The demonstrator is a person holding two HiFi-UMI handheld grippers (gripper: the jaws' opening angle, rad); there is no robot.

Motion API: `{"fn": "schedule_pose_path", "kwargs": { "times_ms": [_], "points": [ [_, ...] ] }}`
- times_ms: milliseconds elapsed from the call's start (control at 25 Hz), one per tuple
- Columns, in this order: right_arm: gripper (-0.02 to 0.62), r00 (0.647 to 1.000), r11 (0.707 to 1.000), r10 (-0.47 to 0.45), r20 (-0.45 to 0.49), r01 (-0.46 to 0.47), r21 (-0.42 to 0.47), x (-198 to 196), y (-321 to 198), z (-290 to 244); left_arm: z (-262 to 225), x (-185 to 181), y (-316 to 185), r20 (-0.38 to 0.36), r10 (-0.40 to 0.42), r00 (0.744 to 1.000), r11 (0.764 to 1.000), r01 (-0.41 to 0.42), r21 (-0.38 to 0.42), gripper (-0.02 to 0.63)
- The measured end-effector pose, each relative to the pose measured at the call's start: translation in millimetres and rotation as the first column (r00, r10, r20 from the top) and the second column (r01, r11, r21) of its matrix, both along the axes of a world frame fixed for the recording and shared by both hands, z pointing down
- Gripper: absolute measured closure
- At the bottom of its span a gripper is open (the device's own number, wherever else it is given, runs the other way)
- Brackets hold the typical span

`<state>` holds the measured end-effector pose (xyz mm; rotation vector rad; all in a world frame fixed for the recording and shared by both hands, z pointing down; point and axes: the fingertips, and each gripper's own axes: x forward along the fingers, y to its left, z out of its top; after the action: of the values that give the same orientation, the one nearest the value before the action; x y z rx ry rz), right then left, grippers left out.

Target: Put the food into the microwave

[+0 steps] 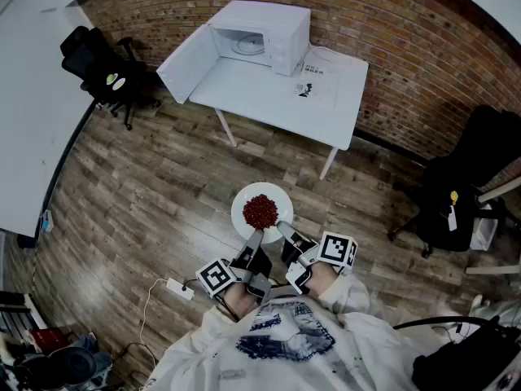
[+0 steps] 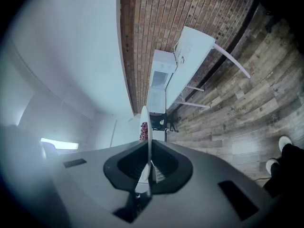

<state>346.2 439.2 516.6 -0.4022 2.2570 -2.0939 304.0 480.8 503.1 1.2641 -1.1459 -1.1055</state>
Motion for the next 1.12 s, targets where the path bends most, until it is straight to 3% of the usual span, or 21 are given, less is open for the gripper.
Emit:
{"fn": "schedule_pose_path", "kwargs": {
  "times_ms": [280,760,1120],
  "points": [
    [0.569,1.000,1.000,-0.023,-0.021,0.024,0.015,1.3,-15.9,13.2,9.8,0.7,-14.0,-0.011,-0.014,1.000,1.000,0.014,-0.012,0.541],
    [0.569,0.998,0.997,-0.067,0.006,0.067,-0.032,6.6,-34.1,16.6,15.7,9.8,-31.7,-0.008,-0.071,0.997,0.997,0.071,-0.024,0.542],
    [0.569,0.997,0.996,-0.081,-0.006,0.080,-0.032,-18.1,-41.9,20.5,16.9,-14.5,-39.8,0.000,-0.072,0.997,0.997,0.072,-0.020,0.542]
  ]
}}
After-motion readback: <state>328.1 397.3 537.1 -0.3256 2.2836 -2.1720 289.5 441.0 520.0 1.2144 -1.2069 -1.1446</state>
